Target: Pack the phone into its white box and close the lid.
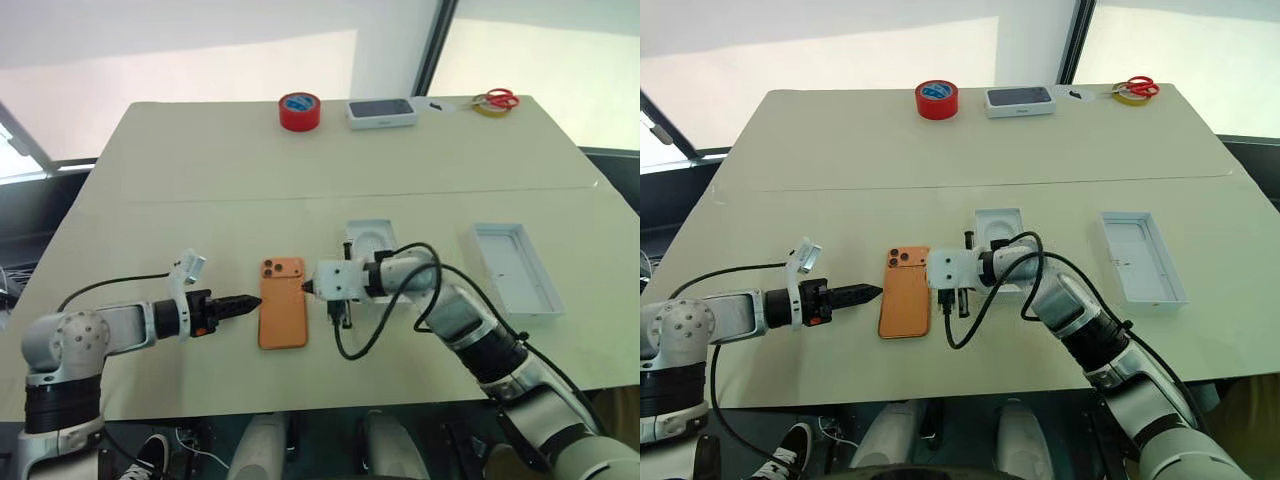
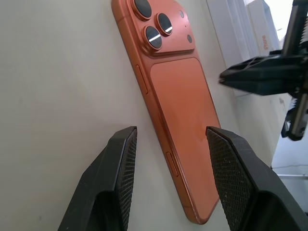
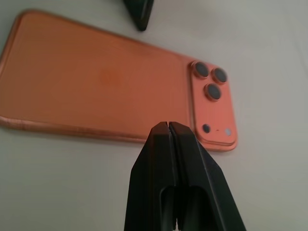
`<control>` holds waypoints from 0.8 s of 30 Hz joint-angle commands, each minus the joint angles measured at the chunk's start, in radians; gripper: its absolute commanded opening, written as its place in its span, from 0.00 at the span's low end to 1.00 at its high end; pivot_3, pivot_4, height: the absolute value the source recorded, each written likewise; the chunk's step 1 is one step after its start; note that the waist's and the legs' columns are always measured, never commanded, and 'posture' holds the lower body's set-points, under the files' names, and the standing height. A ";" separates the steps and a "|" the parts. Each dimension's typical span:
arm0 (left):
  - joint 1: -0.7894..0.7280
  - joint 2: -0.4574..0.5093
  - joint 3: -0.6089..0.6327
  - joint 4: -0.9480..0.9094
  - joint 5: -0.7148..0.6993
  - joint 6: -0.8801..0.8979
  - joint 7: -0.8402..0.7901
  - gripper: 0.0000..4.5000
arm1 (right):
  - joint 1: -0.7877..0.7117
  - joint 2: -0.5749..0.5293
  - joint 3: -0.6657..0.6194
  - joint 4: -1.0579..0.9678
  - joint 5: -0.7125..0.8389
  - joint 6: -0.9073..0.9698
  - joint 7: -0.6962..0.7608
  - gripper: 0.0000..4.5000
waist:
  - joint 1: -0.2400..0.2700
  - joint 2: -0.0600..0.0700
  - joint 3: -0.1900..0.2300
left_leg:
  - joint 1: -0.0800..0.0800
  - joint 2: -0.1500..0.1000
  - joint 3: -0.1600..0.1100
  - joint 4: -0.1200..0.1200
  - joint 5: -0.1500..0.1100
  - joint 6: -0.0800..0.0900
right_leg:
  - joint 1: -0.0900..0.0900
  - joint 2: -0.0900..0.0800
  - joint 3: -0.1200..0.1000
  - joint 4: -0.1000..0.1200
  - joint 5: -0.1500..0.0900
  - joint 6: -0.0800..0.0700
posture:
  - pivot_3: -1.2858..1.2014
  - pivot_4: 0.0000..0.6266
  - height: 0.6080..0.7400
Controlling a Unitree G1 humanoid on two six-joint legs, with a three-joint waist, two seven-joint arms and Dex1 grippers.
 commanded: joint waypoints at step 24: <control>-0.079 -0.184 -0.191 0.012 0.123 0.099 0.167 0.54 | -0.023 0.037 0.013 0.056 -0.027 0.023 0.048 0.01 | 0.019 0.003 -0.029 | 0.006 -0.001 0.000 -0.001 0.000 0.000 | 0.007 -0.002 0.000 -0.003 -0.001 -0.001 | 0.52 0.24 0.98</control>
